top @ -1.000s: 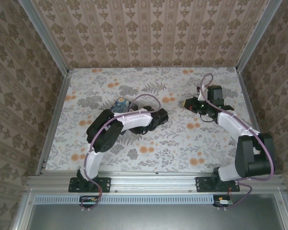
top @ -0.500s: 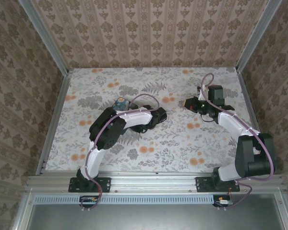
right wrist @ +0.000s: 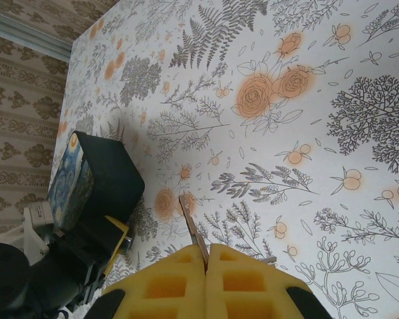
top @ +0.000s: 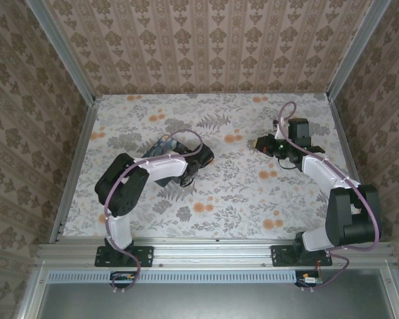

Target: Unlock the padlock with the key

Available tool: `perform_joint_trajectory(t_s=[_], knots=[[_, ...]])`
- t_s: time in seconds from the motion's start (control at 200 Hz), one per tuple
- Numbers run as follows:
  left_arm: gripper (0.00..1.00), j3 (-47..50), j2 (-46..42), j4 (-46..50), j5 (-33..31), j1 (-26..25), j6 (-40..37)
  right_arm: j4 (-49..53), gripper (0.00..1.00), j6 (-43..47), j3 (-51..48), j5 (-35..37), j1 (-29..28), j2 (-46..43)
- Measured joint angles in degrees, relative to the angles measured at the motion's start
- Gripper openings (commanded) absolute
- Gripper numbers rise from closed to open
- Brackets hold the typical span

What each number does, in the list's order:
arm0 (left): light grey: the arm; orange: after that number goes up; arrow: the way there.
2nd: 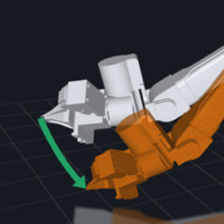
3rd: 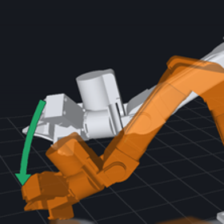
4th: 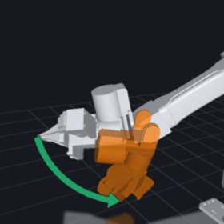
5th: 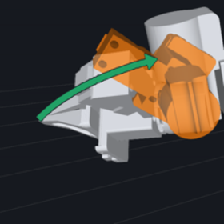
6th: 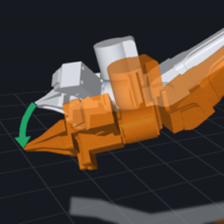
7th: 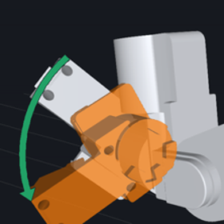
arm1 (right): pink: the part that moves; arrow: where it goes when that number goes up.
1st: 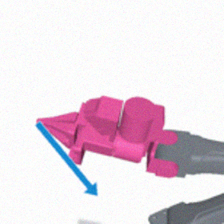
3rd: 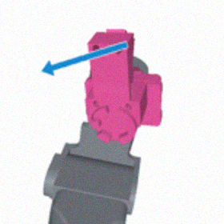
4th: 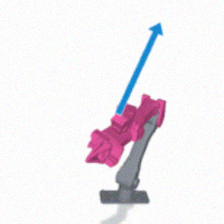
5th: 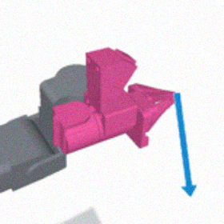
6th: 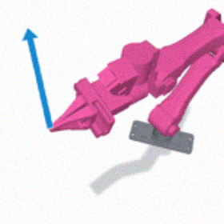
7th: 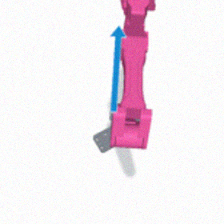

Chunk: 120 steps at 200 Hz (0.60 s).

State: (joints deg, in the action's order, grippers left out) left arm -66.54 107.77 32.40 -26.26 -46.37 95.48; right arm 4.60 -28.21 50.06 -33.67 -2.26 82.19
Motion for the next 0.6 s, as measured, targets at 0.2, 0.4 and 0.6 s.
perform_joint_trajectory(t_s=[0.2, 0.4, 0.6], knots=[[0.07, 4.9, -6.0, -5.6, 9.9, 3.1, -9.5, 0.4, 0.0, 0.0, -0.2, -0.3, -0.5, 0.0], [0.06, 6.4, -13.0, -6.4, 17.8, 5.9, -16.3, 0.4, 0.0, -0.5, -2.7, -1.1, -4.6, -0.5], [0.05, 7.2, -19.6, -7.8, 26.9, 8.5, -20.7, 0.5, 0.0, -0.4, -3.5, -2.6, -12.2, -3.3]])
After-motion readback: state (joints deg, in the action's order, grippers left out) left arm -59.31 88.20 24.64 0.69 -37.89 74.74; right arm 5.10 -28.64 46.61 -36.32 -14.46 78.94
